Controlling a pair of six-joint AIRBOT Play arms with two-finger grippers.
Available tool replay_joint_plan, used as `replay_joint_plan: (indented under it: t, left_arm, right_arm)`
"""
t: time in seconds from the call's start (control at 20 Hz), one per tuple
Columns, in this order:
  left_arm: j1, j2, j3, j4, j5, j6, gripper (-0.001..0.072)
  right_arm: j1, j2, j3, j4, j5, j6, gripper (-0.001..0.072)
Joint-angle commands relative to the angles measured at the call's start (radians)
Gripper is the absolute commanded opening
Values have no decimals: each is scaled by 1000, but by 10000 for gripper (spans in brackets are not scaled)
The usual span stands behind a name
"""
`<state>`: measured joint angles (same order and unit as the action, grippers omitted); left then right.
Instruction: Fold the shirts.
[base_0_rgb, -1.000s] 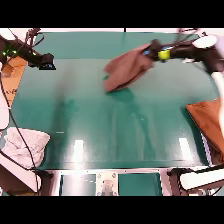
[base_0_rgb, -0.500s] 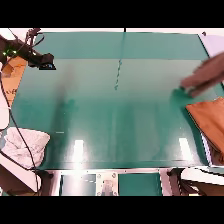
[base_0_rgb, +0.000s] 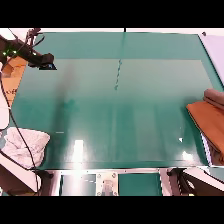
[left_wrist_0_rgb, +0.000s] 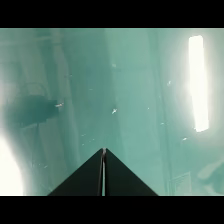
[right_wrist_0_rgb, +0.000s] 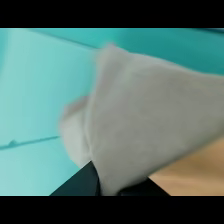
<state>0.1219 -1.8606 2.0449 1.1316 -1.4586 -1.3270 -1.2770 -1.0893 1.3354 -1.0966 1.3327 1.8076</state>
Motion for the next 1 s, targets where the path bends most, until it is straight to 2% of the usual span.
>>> replay_joint_plan:
  t: [0.0, 0.15, 0.35, 0.4, 0.45, 0.5, 0.65, 0.8, 0.85, 0.9, 0.95]
  left_arm:
    - [1, 0, 0, -24, -1, 0, 23]
    - [1, 0, 0, -40, -1, 0, 23]
    - [1, 0, 0, -41, -9, 0, 22]
    - [1, 0, 0, -41, -8, 0, 23]
    - [1, 0, 0, -42, -9, 0, 23]
    - [1, 0, 0, -44, -13, 0, 23]
    - [1, 0, 0, -63, -31, -2, 23]
    - [1, 1, 0, -101, -23, -10, 22]
    - [1, 2, 0, -120, -23, -10, 23]
    - [1, 4, 0, -130, -27, -9, 22]
    - [-2, 14, 0, -130, -27, -8, 22]
  right_arm:
    - [-104, 87, -169, -69, 22, 9, 20]
    - [-102, 101, -310, -165, 7, -69, 20]
    - [-102, 101, -519, -181, -62, -182, 25]
    - [-102, 100, -554, -189, -76, -201, 148]
    - [-102, 98, -572, -217, -74, -216, 433]
    - [-102, 97, -568, -261, -56, -224, 625]
    - [-102, 97, -444, -364, 56, -202, 622]
    - [-100, 97, -211, -378, 211, -34, 597]
    - [-89, 97, -142, -362, 237, -9, 494]
    - [-63, 97, -77, -323, 239, -8, 234]
    - [-25, 97, -29, -280, 226, -8, 84]
